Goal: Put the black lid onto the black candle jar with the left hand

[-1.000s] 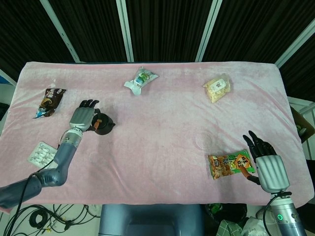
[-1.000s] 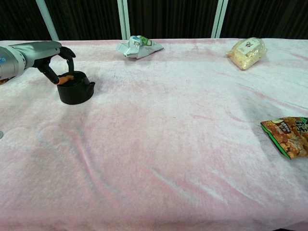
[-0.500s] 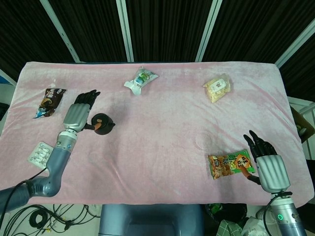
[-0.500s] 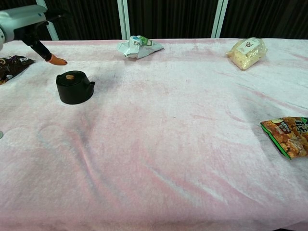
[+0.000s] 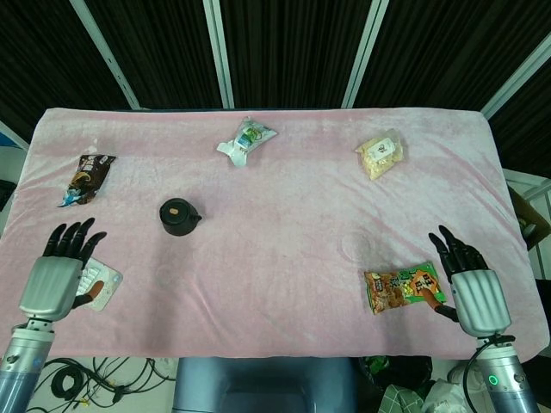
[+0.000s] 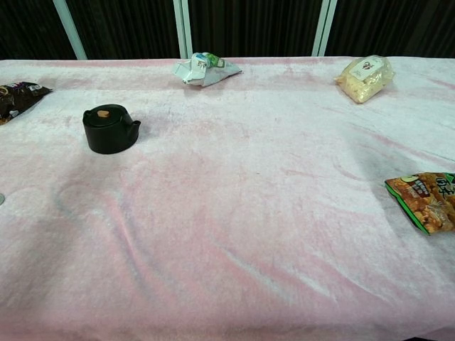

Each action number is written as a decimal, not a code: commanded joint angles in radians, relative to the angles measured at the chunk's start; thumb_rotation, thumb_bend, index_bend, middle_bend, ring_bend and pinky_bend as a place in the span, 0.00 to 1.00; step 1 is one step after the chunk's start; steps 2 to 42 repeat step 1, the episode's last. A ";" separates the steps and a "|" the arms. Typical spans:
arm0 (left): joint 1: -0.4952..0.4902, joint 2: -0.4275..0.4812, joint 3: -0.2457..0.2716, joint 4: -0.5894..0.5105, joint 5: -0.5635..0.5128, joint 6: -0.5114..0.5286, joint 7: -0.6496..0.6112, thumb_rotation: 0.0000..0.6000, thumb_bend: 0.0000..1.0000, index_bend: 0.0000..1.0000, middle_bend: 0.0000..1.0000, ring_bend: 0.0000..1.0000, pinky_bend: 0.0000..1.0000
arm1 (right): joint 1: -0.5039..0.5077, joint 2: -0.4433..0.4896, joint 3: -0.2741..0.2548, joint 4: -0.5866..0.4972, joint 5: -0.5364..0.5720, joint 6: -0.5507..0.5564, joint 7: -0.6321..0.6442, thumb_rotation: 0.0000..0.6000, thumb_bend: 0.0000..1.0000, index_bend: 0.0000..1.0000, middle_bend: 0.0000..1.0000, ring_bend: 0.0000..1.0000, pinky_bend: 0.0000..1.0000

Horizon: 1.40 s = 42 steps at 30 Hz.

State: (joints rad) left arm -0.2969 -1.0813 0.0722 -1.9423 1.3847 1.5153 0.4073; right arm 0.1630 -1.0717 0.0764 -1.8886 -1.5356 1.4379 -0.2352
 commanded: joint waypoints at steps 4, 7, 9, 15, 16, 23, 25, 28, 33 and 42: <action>0.082 0.048 0.026 0.057 0.074 0.076 -0.136 1.00 0.24 0.13 0.00 0.00 0.00 | 0.000 0.000 -0.001 0.001 -0.001 0.000 -0.003 1.00 0.18 0.00 0.02 0.13 0.19; 0.082 0.048 0.026 0.057 0.074 0.076 -0.136 1.00 0.24 0.13 0.00 0.00 0.00 | 0.000 0.000 -0.001 0.001 -0.001 0.000 -0.003 1.00 0.18 0.00 0.02 0.13 0.19; 0.082 0.048 0.026 0.057 0.074 0.076 -0.136 1.00 0.24 0.13 0.00 0.00 0.00 | 0.000 0.000 -0.001 0.001 -0.001 0.000 -0.003 1.00 0.18 0.00 0.02 0.13 0.19; 0.082 0.048 0.026 0.057 0.074 0.076 -0.136 1.00 0.24 0.13 0.00 0.00 0.00 | 0.000 0.000 -0.001 0.001 -0.001 0.000 -0.003 1.00 0.18 0.00 0.02 0.13 0.19; 0.082 0.048 0.026 0.057 0.074 0.076 -0.136 1.00 0.24 0.13 0.00 0.00 0.00 | 0.000 0.000 -0.001 0.001 -0.001 0.000 -0.003 1.00 0.18 0.00 0.02 0.13 0.19; 0.082 0.048 0.026 0.057 0.074 0.076 -0.136 1.00 0.24 0.13 0.00 0.00 0.00 | 0.000 0.000 -0.001 0.001 -0.001 0.000 -0.003 1.00 0.18 0.00 0.02 0.13 0.19; 0.082 0.048 0.026 0.057 0.074 0.076 -0.136 1.00 0.24 0.13 0.00 0.00 0.00 | 0.000 0.000 -0.001 0.001 -0.001 0.000 -0.003 1.00 0.18 0.00 0.02 0.13 0.19; 0.082 0.048 0.026 0.057 0.074 0.076 -0.136 1.00 0.24 0.13 0.00 0.00 0.00 | 0.000 0.000 -0.001 0.001 -0.001 0.000 -0.003 1.00 0.18 0.00 0.02 0.13 0.19; 0.082 0.048 0.026 0.057 0.074 0.076 -0.136 1.00 0.24 0.13 0.00 0.00 0.00 | 0.000 0.000 -0.001 0.001 -0.001 0.000 -0.003 1.00 0.18 0.00 0.02 0.13 0.19; 0.082 0.048 0.026 0.057 0.074 0.076 -0.136 1.00 0.24 0.13 0.00 0.00 0.00 | 0.000 0.000 -0.001 0.001 -0.001 0.000 -0.003 1.00 0.18 0.00 0.02 0.13 0.19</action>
